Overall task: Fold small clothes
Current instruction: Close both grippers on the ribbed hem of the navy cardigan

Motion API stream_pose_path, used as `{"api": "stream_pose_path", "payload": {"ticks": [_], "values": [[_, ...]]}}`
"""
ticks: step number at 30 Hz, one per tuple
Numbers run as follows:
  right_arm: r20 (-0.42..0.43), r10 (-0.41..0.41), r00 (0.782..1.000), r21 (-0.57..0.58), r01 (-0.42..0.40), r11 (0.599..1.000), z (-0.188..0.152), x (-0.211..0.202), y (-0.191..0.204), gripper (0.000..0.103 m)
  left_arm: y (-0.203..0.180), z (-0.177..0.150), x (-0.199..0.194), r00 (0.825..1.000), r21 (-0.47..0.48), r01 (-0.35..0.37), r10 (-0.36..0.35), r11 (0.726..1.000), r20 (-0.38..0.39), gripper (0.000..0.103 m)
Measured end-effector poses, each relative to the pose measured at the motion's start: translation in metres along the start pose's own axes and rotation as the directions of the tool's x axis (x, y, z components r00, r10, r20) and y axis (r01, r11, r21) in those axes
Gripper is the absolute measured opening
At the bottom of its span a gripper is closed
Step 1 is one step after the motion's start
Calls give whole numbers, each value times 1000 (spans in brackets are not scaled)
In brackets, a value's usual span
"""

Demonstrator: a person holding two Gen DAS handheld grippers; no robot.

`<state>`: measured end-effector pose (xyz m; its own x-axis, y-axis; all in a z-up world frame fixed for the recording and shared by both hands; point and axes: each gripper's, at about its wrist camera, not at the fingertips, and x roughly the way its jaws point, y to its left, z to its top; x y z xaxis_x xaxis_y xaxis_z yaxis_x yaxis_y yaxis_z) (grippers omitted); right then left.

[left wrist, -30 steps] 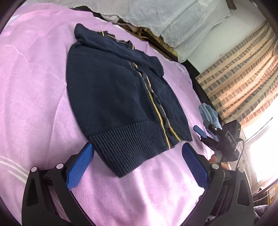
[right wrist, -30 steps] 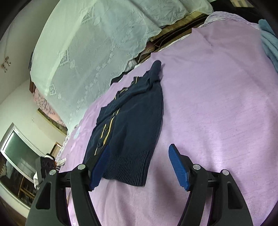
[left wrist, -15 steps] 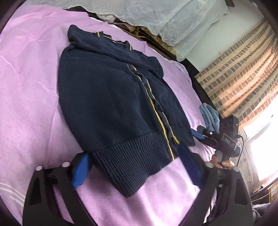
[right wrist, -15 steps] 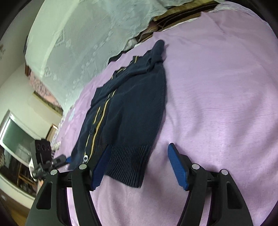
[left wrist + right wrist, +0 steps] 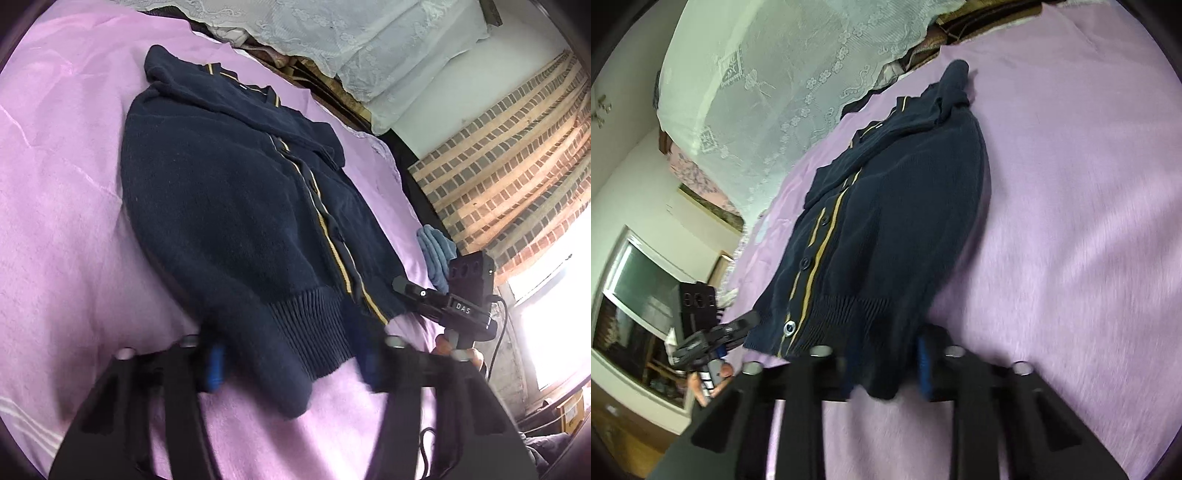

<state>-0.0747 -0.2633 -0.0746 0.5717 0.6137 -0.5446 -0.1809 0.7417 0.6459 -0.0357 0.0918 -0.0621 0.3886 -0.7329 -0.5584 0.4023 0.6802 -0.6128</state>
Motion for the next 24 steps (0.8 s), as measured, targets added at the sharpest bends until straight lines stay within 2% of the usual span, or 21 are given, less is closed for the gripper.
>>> {"api": "stream_pose_path", "payload": {"ticks": [5, 10, 17, 24], "values": [[1, -25, 1000, -40, 25, 999, -2, 3, 8, 9, 4, 3, 5, 1000, -19, -11, 11, 1000, -15, 25], [79, -35, 996, -93, 43, 995, -3, -9, 21, 7, 3, 3, -1, 1000, -11, -28, 28, 1000, 11, 12], [112, -48, 992, -143, 64, 988, 5, -14, 35, 7, -16, 13, -11, 993, 80, -99, 94, 992, 68, 11], [173, -50, 984, -207, 86, 975, 26, -17, 59, 7, -30, 41, -16, 983, 124, -147, 131, 981, 126, 10]]}}
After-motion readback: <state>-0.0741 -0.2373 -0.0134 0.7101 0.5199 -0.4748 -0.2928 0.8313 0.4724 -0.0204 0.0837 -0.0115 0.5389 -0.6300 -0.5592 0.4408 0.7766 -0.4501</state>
